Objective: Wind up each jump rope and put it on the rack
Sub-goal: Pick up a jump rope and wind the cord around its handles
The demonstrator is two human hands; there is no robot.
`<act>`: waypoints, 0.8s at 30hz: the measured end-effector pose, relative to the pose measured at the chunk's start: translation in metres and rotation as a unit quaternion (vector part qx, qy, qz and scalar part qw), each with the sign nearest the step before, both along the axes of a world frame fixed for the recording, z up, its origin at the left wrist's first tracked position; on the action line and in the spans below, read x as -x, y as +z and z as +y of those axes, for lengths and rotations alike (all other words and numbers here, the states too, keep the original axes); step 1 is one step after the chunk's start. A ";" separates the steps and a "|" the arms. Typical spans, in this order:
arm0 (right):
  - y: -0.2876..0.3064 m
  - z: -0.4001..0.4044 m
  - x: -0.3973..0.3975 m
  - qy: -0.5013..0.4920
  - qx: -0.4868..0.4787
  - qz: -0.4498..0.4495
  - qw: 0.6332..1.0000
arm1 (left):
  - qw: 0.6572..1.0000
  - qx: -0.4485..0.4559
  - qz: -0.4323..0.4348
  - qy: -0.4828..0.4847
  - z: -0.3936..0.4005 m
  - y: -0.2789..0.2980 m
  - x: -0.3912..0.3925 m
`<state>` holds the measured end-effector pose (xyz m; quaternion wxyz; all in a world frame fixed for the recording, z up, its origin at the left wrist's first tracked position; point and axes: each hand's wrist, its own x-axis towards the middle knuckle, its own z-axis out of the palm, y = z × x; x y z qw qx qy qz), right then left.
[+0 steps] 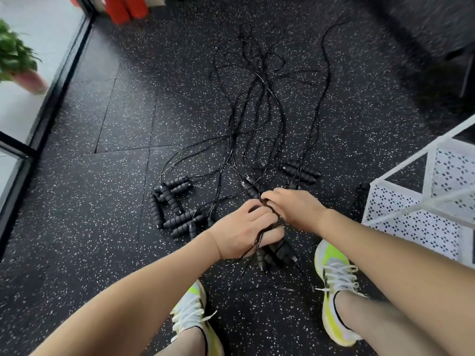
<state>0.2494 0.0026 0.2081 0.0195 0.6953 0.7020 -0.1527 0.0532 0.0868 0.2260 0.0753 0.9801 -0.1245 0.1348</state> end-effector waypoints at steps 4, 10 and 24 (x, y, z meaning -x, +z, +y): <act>-0.002 0.002 0.002 0.009 0.063 0.022 0.998 | 1.000 -0.003 -0.031 -0.003 -0.003 0.003 -0.003; 0.002 0.003 0.004 0.096 -0.050 0.070 0.992 | 0.999 -0.023 -0.040 -0.003 -0.002 -0.003 -0.005; -0.001 -0.010 -0.009 -0.064 0.075 -0.028 0.995 | 1.000 -0.001 -0.005 -0.018 -0.010 0.005 -0.003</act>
